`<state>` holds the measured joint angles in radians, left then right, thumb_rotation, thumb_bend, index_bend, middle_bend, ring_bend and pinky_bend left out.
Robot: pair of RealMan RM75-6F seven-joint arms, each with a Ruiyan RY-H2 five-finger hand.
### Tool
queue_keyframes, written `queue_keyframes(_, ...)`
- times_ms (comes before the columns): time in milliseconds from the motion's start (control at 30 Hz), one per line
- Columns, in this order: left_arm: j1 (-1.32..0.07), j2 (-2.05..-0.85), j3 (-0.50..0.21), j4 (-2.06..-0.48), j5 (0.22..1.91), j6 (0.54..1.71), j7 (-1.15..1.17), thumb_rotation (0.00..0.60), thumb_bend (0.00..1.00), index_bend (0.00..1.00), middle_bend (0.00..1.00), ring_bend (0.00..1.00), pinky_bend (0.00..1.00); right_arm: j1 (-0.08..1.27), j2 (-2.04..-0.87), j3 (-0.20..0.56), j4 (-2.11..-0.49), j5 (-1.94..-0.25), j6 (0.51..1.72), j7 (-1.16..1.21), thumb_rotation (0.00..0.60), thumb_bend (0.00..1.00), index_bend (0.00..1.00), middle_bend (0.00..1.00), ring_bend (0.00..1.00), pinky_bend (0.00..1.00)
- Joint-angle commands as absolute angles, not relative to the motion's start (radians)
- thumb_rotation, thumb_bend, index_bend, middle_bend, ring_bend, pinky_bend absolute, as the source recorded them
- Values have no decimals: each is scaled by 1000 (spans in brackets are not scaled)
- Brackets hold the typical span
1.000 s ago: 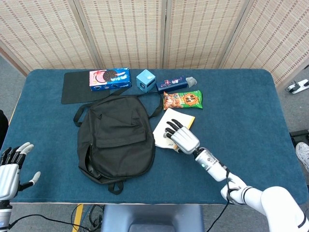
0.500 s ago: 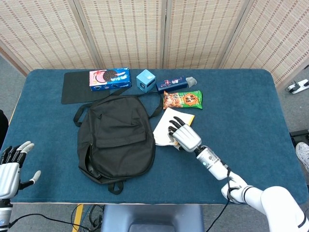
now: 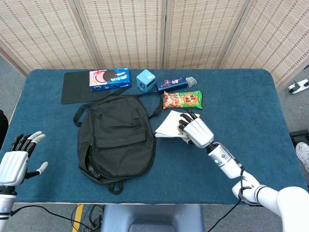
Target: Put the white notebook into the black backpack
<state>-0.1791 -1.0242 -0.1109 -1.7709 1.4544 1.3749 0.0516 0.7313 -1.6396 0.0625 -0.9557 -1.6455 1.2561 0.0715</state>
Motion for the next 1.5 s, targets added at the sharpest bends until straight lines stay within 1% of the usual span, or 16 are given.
queue_keyframes(33,-236,-1003,-118,-1753,1476,1296,-7,600,272,189,122,104,16,709,-1567,78,-1017,-1650,1305,31,600,470,739,463,222,82)
queue_keyframes(167,-303,-987,-114,-1727,1516,1205,-67,600,272,188,122,103,16,689,-1476,95,-1095,-1644,1339,-17,600,470,739,468,223,82)
queue_keyframes(367,-399,-991,-84,-1680,1597,1086,-150,600,272,188,122,102,16,658,-1358,115,-1204,-1641,1384,-83,600,470,739,468,224,82)
queue_keyframes(633,-489,-1054,-61,-1631,1667,1018,-170,600,272,188,122,105,16,617,-1262,135,-1292,-1624,1416,-118,600,470,740,468,224,82)
queue_keyframes(767,-528,-1097,-56,-1621,1677,989,-179,600,273,185,122,105,16,604,-1240,135,-1315,-1624,1421,-124,600,470,740,468,224,82)
queue_keyframes(1000,-598,-1194,-39,-1585,1660,901,-142,600,272,167,122,99,16,590,-1228,138,-1321,-1624,1422,-113,600,470,740,468,224,82)
queue_keyframes(1233,-646,-1239,-19,-1580,1607,801,-63,600,272,116,89,92,16,578,-1227,136,-1315,-1630,1425,-95,600,470,739,468,224,82)
queue_keyframes(1333,-661,-1251,-14,-1582,1569,762,-24,600,271,75,66,90,16,574,-1228,133,-1315,-1637,1428,-90,600,470,739,468,224,82)
queue_keyframes(1433,-667,-1271,-15,-1575,1536,750,6,600,253,28,57,90,16,570,-1229,132,-1317,-1640,1429,-86,600,470,740,468,224,82)
queue_keyframes(1500,-667,-1292,-17,-1560,1515,752,16,600,241,14,56,90,16,568,-1233,132,-1318,-1643,1431,-84,600,470,740,468,224,82)
